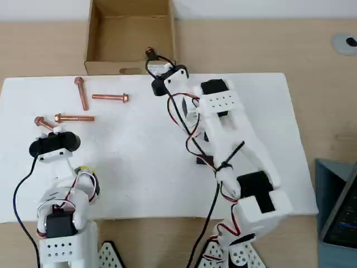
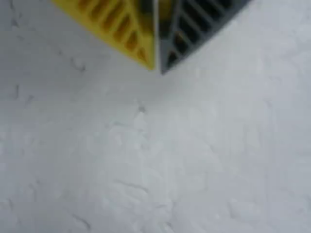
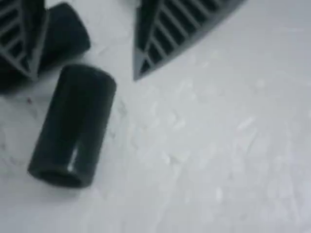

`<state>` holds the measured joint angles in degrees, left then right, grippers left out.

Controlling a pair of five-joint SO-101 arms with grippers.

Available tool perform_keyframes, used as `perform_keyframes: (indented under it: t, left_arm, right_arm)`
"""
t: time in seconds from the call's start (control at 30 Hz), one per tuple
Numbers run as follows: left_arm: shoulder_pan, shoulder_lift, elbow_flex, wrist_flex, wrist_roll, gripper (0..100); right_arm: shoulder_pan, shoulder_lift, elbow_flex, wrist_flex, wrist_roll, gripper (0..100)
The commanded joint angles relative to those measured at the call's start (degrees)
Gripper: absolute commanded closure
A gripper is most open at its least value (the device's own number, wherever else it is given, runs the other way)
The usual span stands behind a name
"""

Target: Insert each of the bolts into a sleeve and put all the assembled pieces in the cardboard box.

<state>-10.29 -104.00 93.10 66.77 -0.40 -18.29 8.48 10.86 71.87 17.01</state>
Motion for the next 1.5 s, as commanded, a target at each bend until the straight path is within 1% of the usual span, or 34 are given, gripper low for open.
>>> perform_keyframes:
  t: [0.0,0.23,0.53,0.6,0.7,0.73,0.87,1.1,1.33,1.47]
  left_arm:
    - [-0.2,-0.5,-0.7,0.1,0.1,100]
    - [-0.2,-0.5,-0.7,0.1,0.1,100]
    - [-0.2,-0.5,-0.7,0.1,0.1,100]
    - [-0.2,-0.5,-0.7,0.1,0.1,100]
    - [-0.2,-0.5,-0.7,0.1,0.1,100]
    - [-0.2,-0.5,-0.7,0.1,0.1,100]
    - [-0.2,-0.5,-0.7,0.1,0.1,100]
    - [-0.2,-0.5,-0.7,0.1,0.1,100]
    - [-0.2,-0.5,-0.7,0.1,0.1,100]
    - [-0.2,-0.5,-0.7,0.1,0.1,100]
  right_arm:
    - [0.3,0.8,0.0,-2.1,0.6,84.3]
    - [0.4,4.4,-0.3,-4.5,2.5,84.3]
    - [0.7,12.3,-5.7,-4.0,2.5,84.7]
    - [0.7,14.0,-6.6,-4.0,2.3,88.1]
    - [0.5,15.7,-7.6,-4.0,2.2,97.9]
    - [0.4,15.9,-7.8,-4.0,2.2,99.2]
    - [0.5,15.9,-9.1,-3.5,2.2,98.8]
    - [0.5,15.9,-20.6,7.5,2.1,98.8]
    - [0.3,15.9,-41.7,23.5,2.0,98.8]
    - [0.5,15.9,-52.9,30.5,-2.0,98.8]
